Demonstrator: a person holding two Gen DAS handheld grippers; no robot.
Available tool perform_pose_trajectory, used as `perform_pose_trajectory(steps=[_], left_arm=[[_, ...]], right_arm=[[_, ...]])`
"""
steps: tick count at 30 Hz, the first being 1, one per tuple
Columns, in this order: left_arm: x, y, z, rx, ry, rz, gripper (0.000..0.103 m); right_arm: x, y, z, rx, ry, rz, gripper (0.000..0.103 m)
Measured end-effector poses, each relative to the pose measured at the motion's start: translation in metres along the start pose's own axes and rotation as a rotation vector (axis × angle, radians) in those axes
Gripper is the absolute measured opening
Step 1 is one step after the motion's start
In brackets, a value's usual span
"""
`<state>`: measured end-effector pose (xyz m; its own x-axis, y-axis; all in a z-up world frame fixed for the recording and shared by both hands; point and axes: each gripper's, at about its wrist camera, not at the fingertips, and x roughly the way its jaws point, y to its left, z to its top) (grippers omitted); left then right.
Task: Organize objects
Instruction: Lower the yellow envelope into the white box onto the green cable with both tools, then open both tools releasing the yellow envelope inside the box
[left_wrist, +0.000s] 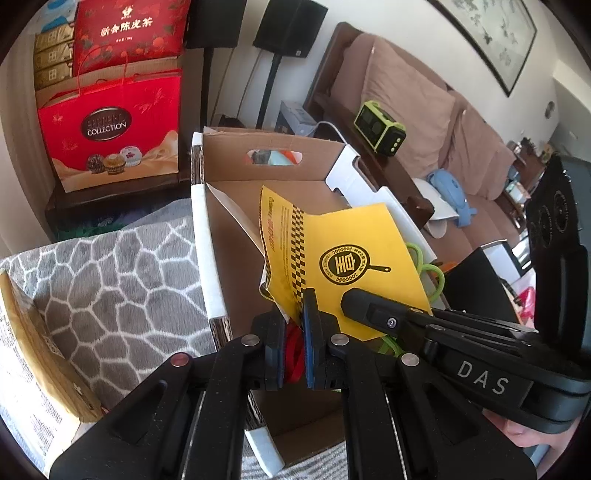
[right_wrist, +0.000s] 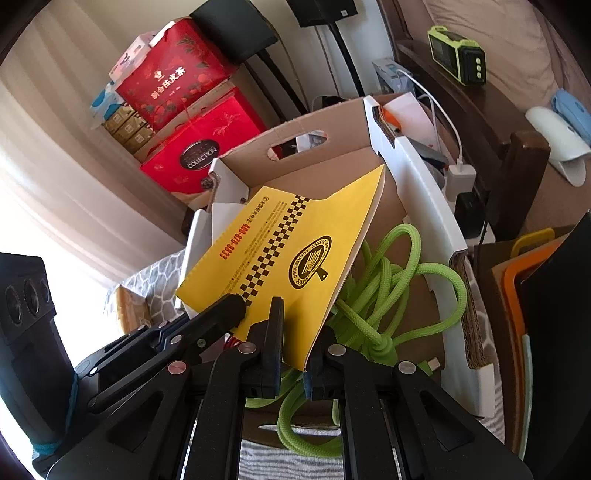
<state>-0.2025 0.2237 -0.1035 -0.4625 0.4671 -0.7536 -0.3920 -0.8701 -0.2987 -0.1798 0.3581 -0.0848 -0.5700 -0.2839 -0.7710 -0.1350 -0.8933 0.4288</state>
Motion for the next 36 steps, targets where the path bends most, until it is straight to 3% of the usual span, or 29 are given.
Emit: perform_pose_trajectory(steps=[15,25,27,33,36], left_arm=[[0.004,0.0,0.007,-0.015,-0.018,-0.021,0.009],[-0.018,0.014,0.009,-0.084,-0.062,-0.065,0.014],[-0.025,0.018,0.01,-0.097,-0.066,-0.064,0.018],[-0.055,0.02,0.017,-0.069,-0.124,-0.042,0.023],[-0.071,0.018,0.019,-0.054,-0.148,-0.047,0.023]], right_arm=[[-0.001,-0.004,0.008,0.008,-0.013,0.003,0.008],[-0.012,-0.008,0.005,0.04,-0.043,0.094,0.009],[-0.012,-0.009,0.005,0.045,-0.047,0.104,0.01],[-0.01,-0.016,0.003,0.073,-0.03,0.099,0.015],[-0.017,-0.017,0.003,0.068,-0.037,0.11,0.03]])
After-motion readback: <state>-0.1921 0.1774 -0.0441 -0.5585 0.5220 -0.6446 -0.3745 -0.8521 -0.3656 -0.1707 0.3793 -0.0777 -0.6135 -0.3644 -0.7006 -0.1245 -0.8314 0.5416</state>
